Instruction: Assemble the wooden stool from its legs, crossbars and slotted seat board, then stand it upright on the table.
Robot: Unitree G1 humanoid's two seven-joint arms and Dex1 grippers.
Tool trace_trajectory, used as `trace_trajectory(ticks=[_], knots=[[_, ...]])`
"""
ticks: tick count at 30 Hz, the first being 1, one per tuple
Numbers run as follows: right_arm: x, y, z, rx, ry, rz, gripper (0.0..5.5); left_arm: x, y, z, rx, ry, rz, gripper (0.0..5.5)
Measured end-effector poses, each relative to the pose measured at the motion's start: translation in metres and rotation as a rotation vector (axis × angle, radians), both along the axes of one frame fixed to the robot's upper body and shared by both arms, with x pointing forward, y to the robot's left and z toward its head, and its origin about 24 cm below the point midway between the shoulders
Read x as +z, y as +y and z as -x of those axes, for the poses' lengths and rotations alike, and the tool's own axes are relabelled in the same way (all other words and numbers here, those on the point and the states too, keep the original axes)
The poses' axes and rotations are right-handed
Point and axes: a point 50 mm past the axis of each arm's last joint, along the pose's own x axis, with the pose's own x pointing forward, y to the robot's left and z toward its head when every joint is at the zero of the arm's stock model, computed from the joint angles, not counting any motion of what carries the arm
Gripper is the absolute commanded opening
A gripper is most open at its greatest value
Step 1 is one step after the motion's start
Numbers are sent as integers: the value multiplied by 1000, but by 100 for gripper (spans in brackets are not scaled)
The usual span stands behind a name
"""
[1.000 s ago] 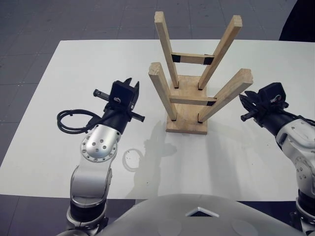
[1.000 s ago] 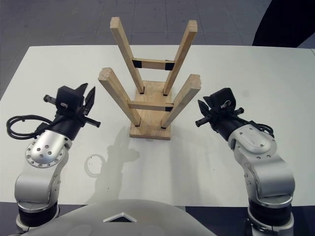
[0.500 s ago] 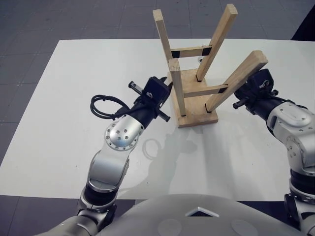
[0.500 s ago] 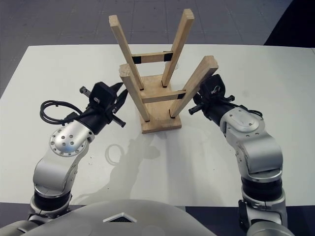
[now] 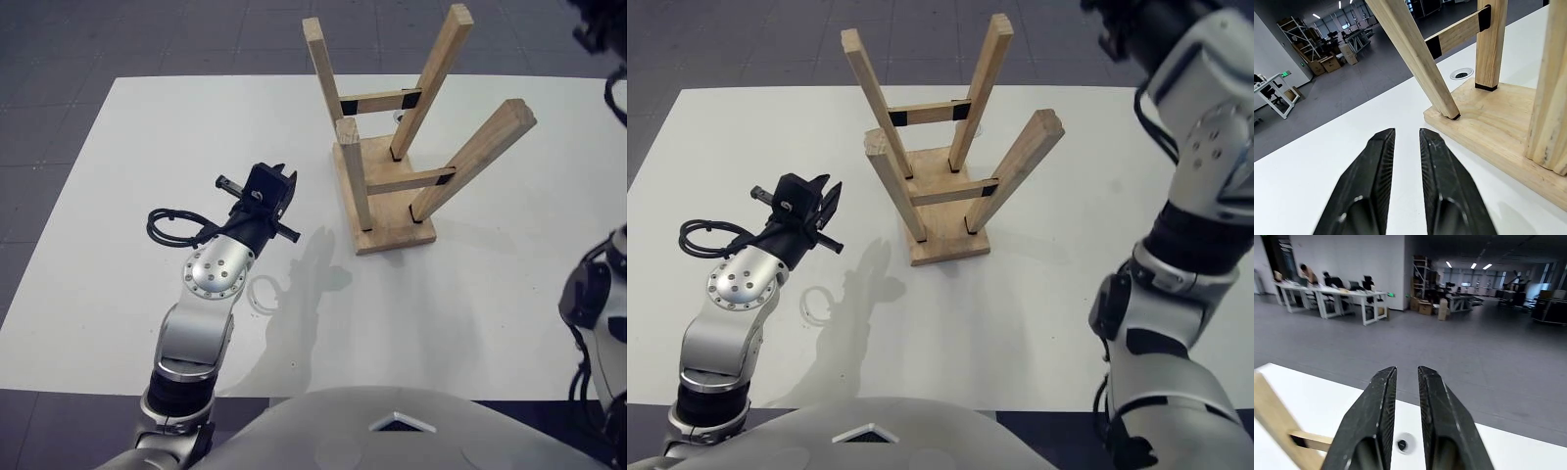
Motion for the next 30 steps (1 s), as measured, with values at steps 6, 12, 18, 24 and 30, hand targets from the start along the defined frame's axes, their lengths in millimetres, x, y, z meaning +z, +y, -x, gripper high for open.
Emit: trace_trajectory(ticks=[6,12,18,24,30], knots=[[4,0,3,66,173,-98,80,-8,10,-2,19,6,-15,93],[-43,17,25,122,184,53,80,-10,10,-4,18,4,-15,93],[-49,19,31,112,115,95,80,-10,9,-5,5,4,-15,93],[-32,25,27,128,29,4,80,-11,8,-4,1,7,-13,93],[26,19,25,86,-203,-92,80,-12,8,-4,0,9,-12,93]])
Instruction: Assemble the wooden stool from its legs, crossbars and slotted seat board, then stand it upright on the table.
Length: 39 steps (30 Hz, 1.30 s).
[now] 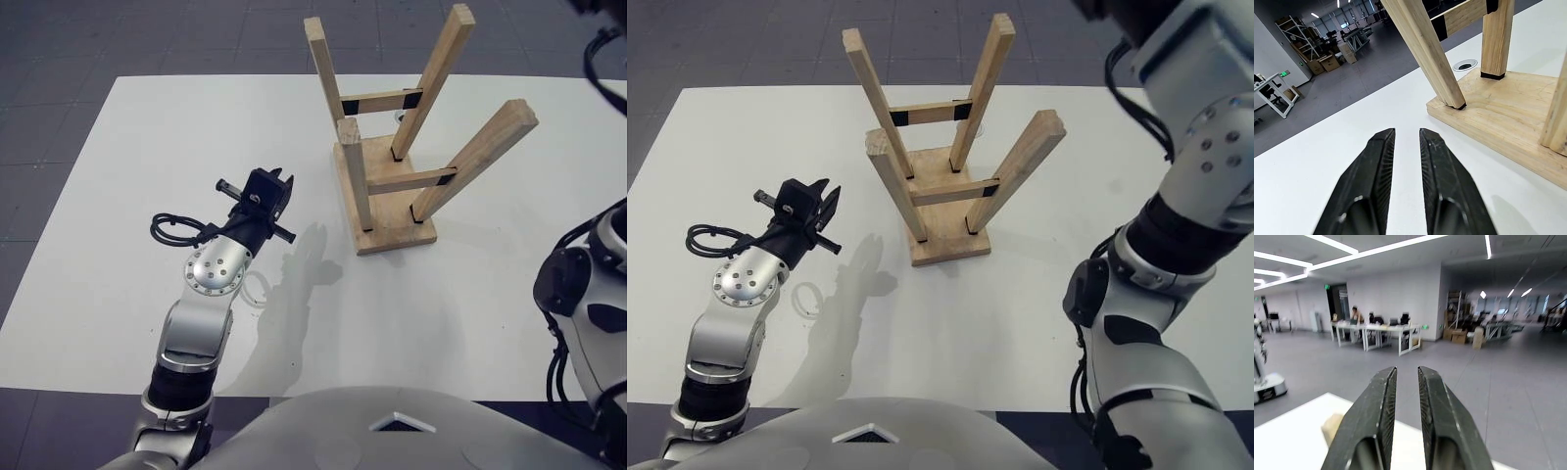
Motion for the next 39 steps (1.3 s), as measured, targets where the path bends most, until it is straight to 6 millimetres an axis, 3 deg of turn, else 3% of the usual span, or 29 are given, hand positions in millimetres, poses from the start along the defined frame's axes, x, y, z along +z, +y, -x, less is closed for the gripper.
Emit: trace_trajectory(ticks=[1,3,5,8,12,16,17,21,25,29,31,33,36,39], knots=[[-2,1,1,7,7,6,80,0,0,0,0,1,0,93],[-33,1,3,19,106,53,80,0,0,1,0,2,1,93],[-92,-2,8,22,286,114,80,-1,0,1,0,3,2,93],[-106,-13,14,-2,262,171,80,-2,0,3,-1,9,2,93],[-103,-19,6,-29,269,145,80,-3,0,3,-2,16,1,93],[-91,1,3,45,299,70,80,-6,0,4,-1,27,2,93],[-82,7,2,58,289,28,80,-6,0,4,0,28,0,93],[-10,18,14,92,12,-65,80,-4,-1,3,-3,-6,14,93],[-6,-6,8,-11,-3,-51,80,5,20,-12,43,-75,26,93],[-38,-71,-6,-278,104,63,80,8,50,-29,56,-116,28,93],[-56,-94,-7,-337,161,150,80,2,56,-35,14,-100,53,93],[-89,-101,-4,-285,290,322,80,-8,63,-44,-37,-63,75,93],[-160,-94,16,-44,591,504,80,-22,63,-56,-123,-14,102,93],[-174,-83,36,170,689,590,80,-31,65,-71,-156,16,115,93]])
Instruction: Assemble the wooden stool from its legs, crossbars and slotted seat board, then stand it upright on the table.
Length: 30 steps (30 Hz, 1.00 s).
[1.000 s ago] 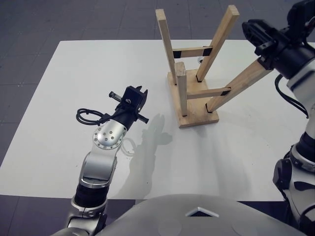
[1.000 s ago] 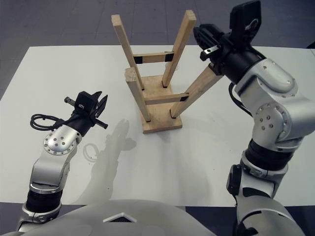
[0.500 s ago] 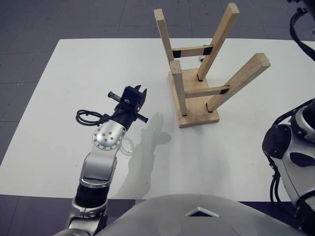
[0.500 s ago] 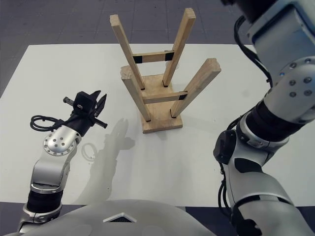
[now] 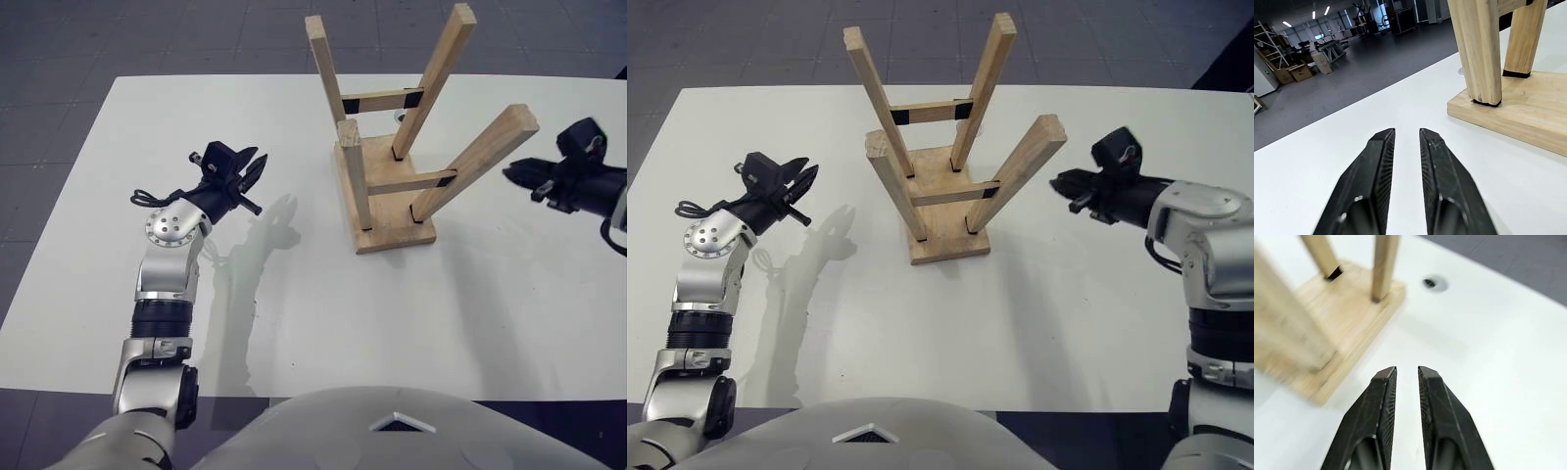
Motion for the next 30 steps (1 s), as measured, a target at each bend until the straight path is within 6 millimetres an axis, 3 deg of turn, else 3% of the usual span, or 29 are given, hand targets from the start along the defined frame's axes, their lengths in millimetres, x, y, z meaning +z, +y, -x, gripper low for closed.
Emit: trace_trajectory(ticks=[4,7,10,16,21,25,30], knots=[[-3,21,20,220,122,-42,80,-10,1,-17,-4,39,-56,93],[-2,38,30,311,169,-79,80,-13,0,-23,11,37,-78,93],[-11,54,35,344,190,-109,80,-16,-13,-23,-20,30,-68,93],[-40,75,30,302,194,-140,80,-11,-36,-19,-84,-10,-54,93],[-65,91,28,314,216,-146,80,-10,-41,-16,-98,-13,-51,93],[-75,103,11,310,171,-129,80,-10,-45,-14,-104,-12,-43,93],[-77,92,-1,355,121,-45,80,-11,-45,-13,-102,1,-43,93]])
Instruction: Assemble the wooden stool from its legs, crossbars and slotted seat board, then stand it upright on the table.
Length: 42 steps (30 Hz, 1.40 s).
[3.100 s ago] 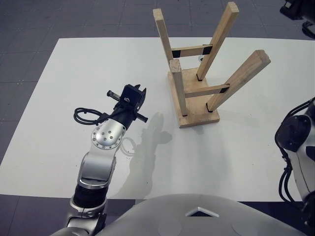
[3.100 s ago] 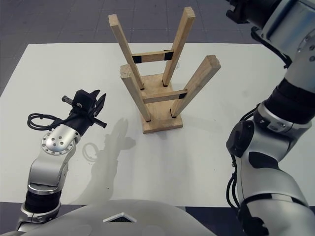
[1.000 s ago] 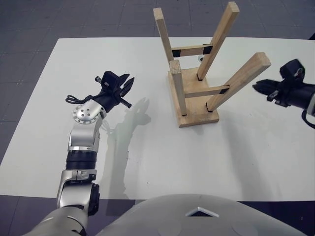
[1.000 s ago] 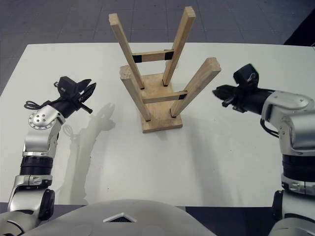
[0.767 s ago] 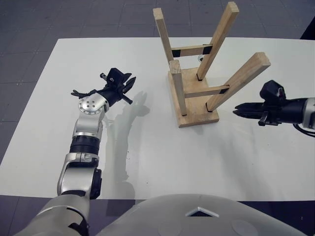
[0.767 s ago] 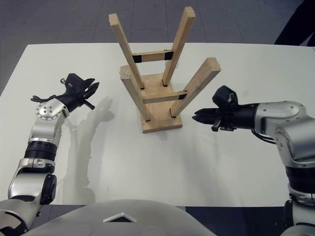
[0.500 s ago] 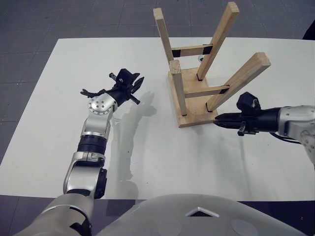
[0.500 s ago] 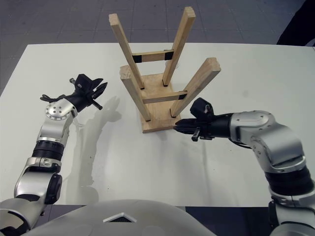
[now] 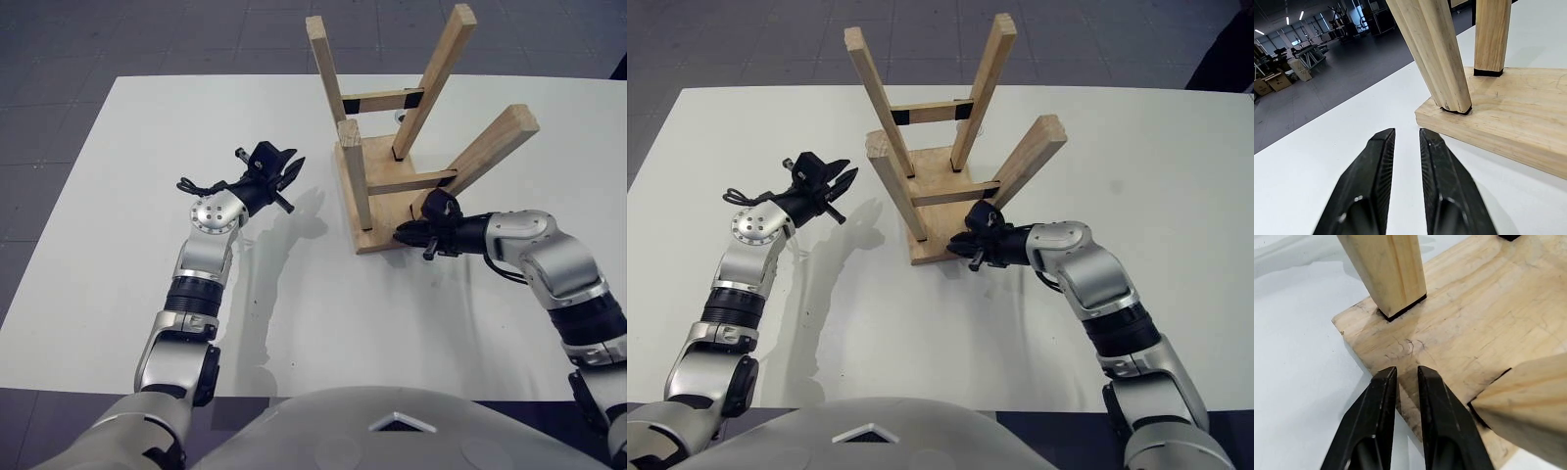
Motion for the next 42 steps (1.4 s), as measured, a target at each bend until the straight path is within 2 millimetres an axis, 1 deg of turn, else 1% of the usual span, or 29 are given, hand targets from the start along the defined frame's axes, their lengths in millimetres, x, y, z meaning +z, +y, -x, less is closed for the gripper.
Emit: trace_trajectory(ticks=[2,5,7,10,15,18,21,23,25,30,33,36,39,42], knots=[[0,-10,-1,15,-6,31,80,0,0,1,1,1,-1,93],[0,-17,-5,28,-2,45,80,1,1,1,4,-4,-4,93],[-1,-27,-10,25,-8,66,80,1,2,0,10,-5,-4,93],[0,-54,-23,-25,-56,172,80,1,3,0,23,-10,-4,93],[2,-77,-40,-28,-133,274,80,-1,3,3,21,-7,-4,93],[5,-88,-59,-58,-212,358,80,-1,3,2,21,-5,-4,93],[2,-88,-75,-102,-260,400,80,-3,3,1,16,11,-11,93],[1,-86,-79,-121,-262,385,80,-6,-1,2,-11,38,-37,93],[0,-87,-77,-128,-259,370,80,-7,-4,2,-22,46,-38,93],[0,-86,-66,-139,-248,305,80,-10,-4,10,-20,51,-36,93],[4,-85,-67,-220,-233,235,80,-4,-4,14,-3,24,-24,93],[6,-79,-71,-283,-244,166,80,-1,-5,19,0,21,-1,93],[19,-80,-77,-306,-278,142,80,-8,-3,26,-15,72,10,93],[28,-88,-71,-298,-283,153,80,-8,6,26,4,107,-16,93]])
